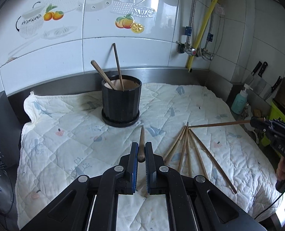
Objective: Organize utensils
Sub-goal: 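Carry both held chopsticks to the black holder and lower them in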
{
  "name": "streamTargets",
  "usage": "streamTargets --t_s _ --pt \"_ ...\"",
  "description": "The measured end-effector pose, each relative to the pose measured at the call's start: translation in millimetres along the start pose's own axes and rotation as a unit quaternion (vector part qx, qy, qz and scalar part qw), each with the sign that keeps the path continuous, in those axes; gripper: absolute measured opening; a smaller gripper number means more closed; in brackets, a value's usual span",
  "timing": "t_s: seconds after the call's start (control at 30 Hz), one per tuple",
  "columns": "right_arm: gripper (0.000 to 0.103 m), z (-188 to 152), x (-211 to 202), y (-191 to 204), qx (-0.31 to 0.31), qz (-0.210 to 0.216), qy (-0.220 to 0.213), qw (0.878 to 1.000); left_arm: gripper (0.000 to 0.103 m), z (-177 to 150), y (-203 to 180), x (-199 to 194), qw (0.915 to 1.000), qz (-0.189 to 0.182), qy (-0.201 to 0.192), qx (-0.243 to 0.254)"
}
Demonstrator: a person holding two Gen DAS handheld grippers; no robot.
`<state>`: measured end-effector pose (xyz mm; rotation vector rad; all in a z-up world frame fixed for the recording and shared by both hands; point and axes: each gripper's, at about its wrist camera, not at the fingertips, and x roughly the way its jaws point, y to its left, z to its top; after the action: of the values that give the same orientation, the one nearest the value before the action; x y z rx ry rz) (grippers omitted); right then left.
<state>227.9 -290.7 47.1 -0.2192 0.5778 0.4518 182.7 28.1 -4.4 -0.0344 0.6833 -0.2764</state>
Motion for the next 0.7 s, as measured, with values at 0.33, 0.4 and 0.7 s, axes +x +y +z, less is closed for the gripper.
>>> streamTargets --t_s 0.33,0.4,0.7 --pt "0.010 56 18 -15 -0.009 0.031 0.005 0.999 0.006 43 8 -1 0.9994 0.011 -0.032 0.009" --pt "0.010 68 22 -15 -0.017 0.035 0.008 0.999 0.006 54 7 -2 0.9992 0.013 -0.036 0.013" --pt "0.010 114 35 -4 -0.066 0.043 0.017 0.997 0.006 107 3 -20 0.9971 0.006 -0.071 0.025"
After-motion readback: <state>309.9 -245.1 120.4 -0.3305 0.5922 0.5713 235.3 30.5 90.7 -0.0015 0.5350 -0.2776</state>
